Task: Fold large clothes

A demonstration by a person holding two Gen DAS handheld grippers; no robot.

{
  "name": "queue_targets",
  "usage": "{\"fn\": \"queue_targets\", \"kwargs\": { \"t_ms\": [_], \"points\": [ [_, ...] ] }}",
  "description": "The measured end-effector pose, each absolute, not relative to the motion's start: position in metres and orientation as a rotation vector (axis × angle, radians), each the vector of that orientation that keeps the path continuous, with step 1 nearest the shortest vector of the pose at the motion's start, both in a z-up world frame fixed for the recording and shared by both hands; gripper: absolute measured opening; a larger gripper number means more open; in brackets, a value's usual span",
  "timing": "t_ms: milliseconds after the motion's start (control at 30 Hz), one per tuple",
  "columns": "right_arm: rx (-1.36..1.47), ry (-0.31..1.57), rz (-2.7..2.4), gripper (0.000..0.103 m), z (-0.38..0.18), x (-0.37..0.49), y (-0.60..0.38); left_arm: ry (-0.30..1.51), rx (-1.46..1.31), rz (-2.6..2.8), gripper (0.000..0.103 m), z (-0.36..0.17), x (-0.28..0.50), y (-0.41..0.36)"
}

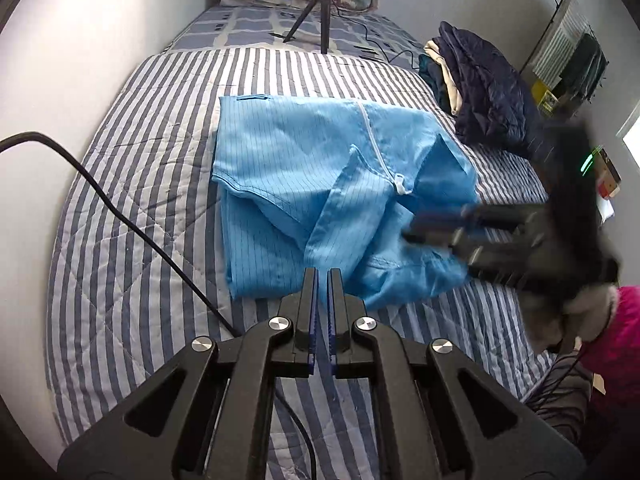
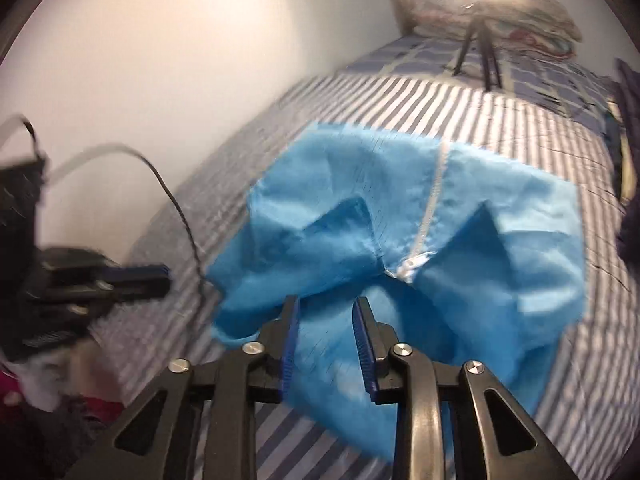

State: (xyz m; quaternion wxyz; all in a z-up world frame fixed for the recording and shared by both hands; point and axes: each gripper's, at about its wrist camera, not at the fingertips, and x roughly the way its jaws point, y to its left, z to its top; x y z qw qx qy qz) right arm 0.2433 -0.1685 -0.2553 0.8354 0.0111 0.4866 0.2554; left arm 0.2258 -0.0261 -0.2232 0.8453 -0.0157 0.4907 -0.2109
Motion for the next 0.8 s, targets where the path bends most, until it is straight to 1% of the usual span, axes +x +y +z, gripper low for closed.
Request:
{"fn": "queue_targets", "kwargs": {
  "t_ms": [100,167,233,300,367,400,467,567,700,733,800],
  "points": [
    [-0.051,1.141,0.590,0.024,-0.284,0.232,-0.156,1.030,-0.067,-0.433,0.001,-0.226,0.241,-0.022],
    [-0.049,1.139,0.596,0.024,-0.281,0.226,-0.163,1.018,-0.094,-0.414,0.001,-0.226,0.255,-0.018],
    [0.097,1.104,0.656,0.025,-0.261,0.220,-0.185,1.016,-0.161,-0.414,0.001,-0.224,0.270,-0.012],
    [0.203,1.014,0.696,0.028,-0.233,0.213,-0.212,0.990,-0.191,-0.409,0.001,-0.219,0.287,-0.010],
    [0.242,0.948,0.649,0.029,-0.216,0.216,-0.232,0.954,-0.176,-0.385,0.001,-0.216,0.301,-0.013],
    [0.247,0.934,0.612,0.030,-0.212,0.221,-0.239,0.953,-0.180,-0.384,0.001,-0.218,0.308,-0.014],
    [0.236,0.919,0.527,0.030,-0.211,0.239,-0.250,0.973,-0.197,-0.392,0.001,-0.229,0.321,-0.018],
    [0.238,0.950,0.453,0.030,-0.229,0.263,-0.254,1.022,-0.162,-0.360,0.001,-0.259,0.331,-0.021],
    [0.247,1.084,0.392,0.030,-0.280,0.280,-0.252,1.136,-0.166,-0.316,0.001,-0.310,0.332,-0.012],
    [0.245,1.111,0.394,0.028,-0.289,0.276,-0.255,1.137,-0.164,-0.324,0.001,-0.315,0.329,-0.010],
    [0.246,1.114,0.430,0.028,-0.289,0.267,-0.259,1.122,-0.127,-0.338,0.001,-0.310,0.326,-0.008]
  ]
}}
